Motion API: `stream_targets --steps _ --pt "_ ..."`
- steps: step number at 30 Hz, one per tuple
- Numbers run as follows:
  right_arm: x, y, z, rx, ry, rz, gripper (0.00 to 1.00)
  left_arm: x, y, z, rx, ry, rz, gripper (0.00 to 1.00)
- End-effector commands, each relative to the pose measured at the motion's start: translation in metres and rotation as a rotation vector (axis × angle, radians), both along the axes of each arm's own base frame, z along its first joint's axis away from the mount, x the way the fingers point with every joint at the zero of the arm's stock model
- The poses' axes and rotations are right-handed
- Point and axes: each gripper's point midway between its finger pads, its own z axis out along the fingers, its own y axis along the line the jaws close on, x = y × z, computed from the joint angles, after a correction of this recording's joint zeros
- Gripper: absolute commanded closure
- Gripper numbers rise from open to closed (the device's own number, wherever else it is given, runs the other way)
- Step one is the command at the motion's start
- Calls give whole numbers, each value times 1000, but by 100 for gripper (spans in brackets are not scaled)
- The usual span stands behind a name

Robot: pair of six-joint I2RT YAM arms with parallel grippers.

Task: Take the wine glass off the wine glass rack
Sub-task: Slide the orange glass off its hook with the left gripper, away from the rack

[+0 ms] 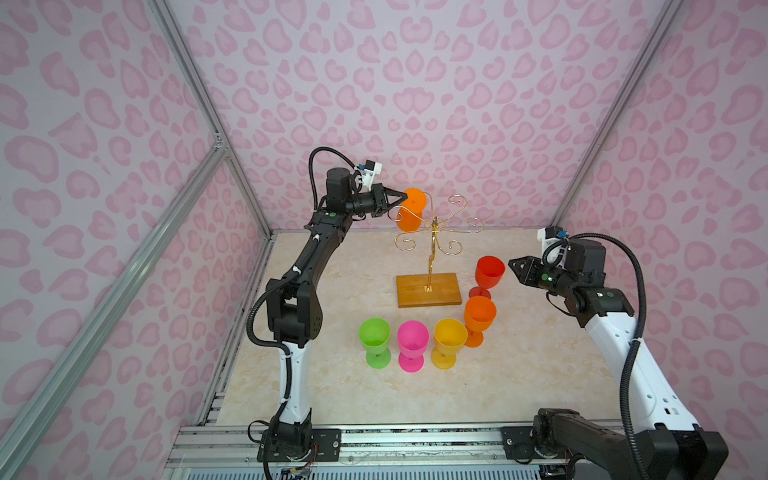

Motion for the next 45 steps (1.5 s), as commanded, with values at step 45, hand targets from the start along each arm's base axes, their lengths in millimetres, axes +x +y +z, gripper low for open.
stream_targets --steps 45 --pt "1 1 0 0 -20 5 76 -67 42 132 -79 -242 6 98"
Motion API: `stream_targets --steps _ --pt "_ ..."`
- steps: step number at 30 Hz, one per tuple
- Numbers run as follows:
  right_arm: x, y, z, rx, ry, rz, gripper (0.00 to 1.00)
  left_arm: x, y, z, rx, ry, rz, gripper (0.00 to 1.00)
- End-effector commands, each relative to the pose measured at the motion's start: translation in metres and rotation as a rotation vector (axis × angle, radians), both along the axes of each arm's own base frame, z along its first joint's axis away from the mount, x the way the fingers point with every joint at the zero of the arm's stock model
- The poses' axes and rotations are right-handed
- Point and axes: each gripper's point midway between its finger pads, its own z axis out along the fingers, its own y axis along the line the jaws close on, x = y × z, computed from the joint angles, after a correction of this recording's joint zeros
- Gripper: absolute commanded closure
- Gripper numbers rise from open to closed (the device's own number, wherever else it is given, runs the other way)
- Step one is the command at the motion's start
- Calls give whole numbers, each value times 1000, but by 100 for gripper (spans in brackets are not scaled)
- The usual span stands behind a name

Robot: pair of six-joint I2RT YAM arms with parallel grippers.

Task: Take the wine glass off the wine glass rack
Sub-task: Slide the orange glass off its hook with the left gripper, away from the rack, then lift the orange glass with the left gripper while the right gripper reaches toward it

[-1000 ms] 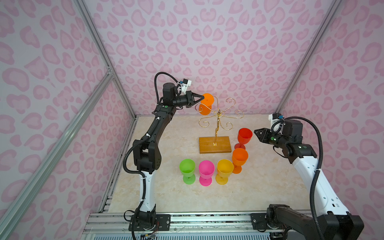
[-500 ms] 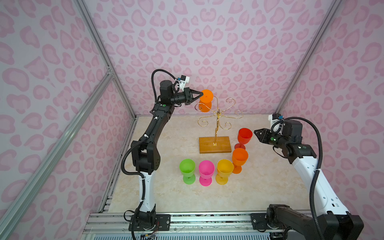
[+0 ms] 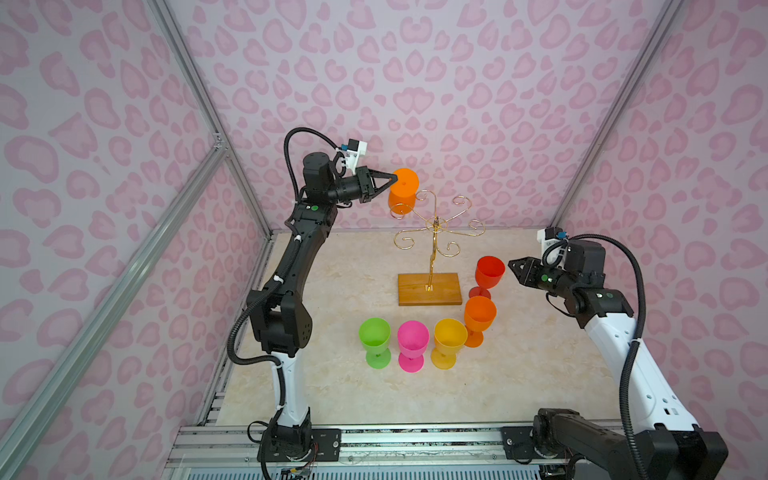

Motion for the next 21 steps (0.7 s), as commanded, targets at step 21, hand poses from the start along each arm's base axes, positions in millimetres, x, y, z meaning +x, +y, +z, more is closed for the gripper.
stream_targets --steps 21 --pt "0 -1 10 -4 -42 -6 76 -35 86 50 12 -169 199 98"
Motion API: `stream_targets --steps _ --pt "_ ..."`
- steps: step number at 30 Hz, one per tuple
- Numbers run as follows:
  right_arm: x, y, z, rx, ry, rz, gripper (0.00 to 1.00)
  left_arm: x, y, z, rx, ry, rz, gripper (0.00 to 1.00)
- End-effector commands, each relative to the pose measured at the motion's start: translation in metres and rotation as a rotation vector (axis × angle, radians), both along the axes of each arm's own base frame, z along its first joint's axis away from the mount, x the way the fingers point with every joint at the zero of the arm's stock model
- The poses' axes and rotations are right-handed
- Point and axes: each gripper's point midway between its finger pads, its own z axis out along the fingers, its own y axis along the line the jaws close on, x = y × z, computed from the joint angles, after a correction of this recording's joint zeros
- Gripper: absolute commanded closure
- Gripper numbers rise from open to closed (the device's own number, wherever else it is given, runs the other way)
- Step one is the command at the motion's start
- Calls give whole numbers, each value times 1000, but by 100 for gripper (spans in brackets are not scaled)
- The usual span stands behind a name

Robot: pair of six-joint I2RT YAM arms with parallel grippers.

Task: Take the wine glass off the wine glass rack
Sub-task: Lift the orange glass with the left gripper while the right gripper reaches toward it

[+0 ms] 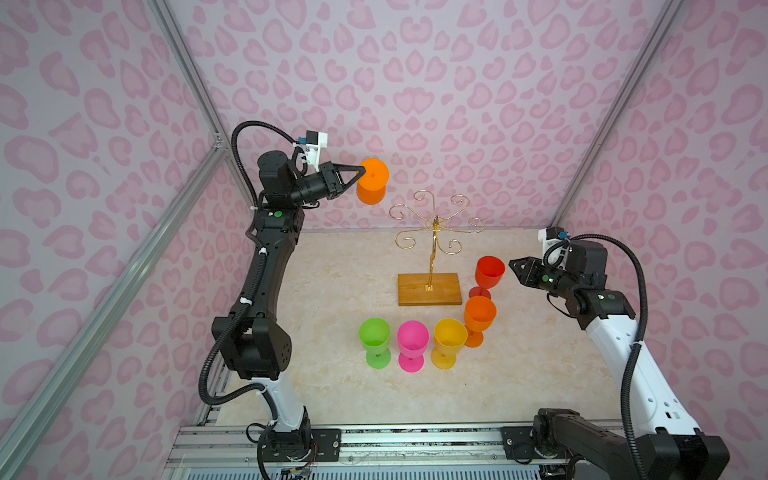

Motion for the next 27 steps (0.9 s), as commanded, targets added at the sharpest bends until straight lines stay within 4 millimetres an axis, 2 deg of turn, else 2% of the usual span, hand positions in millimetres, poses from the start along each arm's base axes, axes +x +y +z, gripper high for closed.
stream_targets --steps 1,7,13,16,20,23,27 --pt "2 -1 7 -3 -34 -5 76 -14 11 16 8 -80 31 98" --pt "-1 3 28 26 -107 5 76 -44 21 19 15 -110 83 98" --pt "-7 15 58 87 -204 58 76 -91 26 31 9 -162 126 98" --pt "-11 30 77 138 -279 120 76 -117 27 39 1 -187 137 98" --pt "-16 48 101 186 -374 185 77 -161 29 61 -14 -279 151 98" --pt "-16 64 117 236 -431 229 77 -185 29 67 -39 -302 148 98" --pt "-12 91 131 298 -473 312 77 -207 25 72 -93 -309 108 98"
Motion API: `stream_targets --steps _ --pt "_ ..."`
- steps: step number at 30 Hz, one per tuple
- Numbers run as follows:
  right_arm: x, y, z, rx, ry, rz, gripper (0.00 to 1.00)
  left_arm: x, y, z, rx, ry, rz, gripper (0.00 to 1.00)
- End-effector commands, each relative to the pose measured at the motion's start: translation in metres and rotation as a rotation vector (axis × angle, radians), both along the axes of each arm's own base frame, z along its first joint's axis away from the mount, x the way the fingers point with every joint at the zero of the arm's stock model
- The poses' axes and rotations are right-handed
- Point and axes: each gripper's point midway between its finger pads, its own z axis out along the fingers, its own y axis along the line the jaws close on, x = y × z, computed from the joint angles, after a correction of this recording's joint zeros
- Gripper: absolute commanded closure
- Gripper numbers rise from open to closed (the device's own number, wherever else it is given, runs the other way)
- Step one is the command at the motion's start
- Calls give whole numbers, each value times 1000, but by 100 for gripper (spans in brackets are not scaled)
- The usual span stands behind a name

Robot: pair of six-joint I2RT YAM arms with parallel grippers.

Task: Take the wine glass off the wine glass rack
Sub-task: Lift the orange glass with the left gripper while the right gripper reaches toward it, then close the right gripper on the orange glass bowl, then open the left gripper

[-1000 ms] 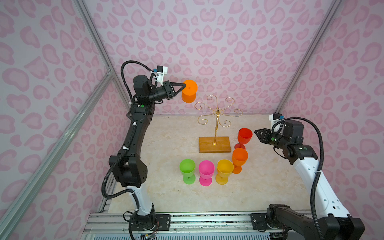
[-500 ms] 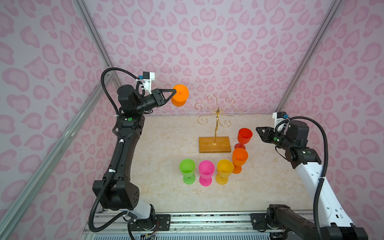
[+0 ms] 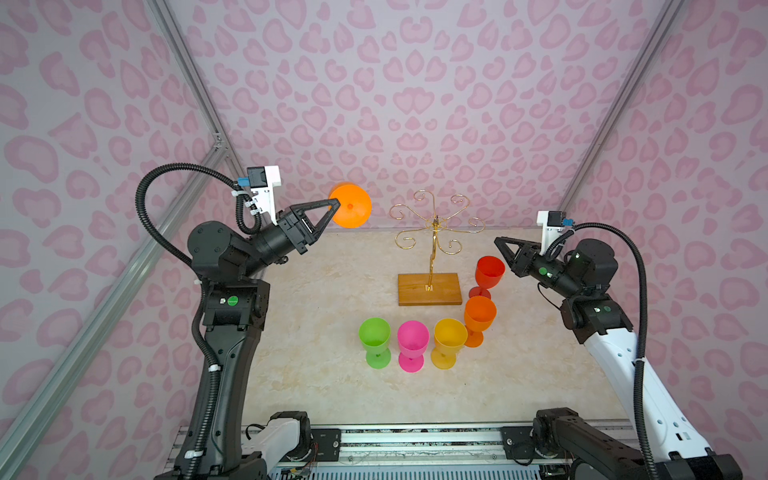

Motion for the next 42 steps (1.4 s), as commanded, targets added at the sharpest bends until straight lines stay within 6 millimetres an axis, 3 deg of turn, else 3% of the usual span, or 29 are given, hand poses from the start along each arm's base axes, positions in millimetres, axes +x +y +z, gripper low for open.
stream_targets --steps 1,8,17,26,33,42 --pt "2 21 29 75 -96 83 77 -11 -4 3 -46 -17 -42 98" --pt "12 68 55 201 -162 252 67 -24 -24 -3 -128 -12 -188 98" --pt "22 105 72 369 -168 422 58 -28 -30 3 -313 -9 -355 97" --pt "22 127 71 443 -146 519 54 -23 -28 6 -501 22 -534 97" --pt "21 138 75 458 -153 547 53 -19 -44 -1 -495 53 -576 97" --pt "13 140 87 525 -172 612 53 -16 -47 -1 -500 61 -585 97"
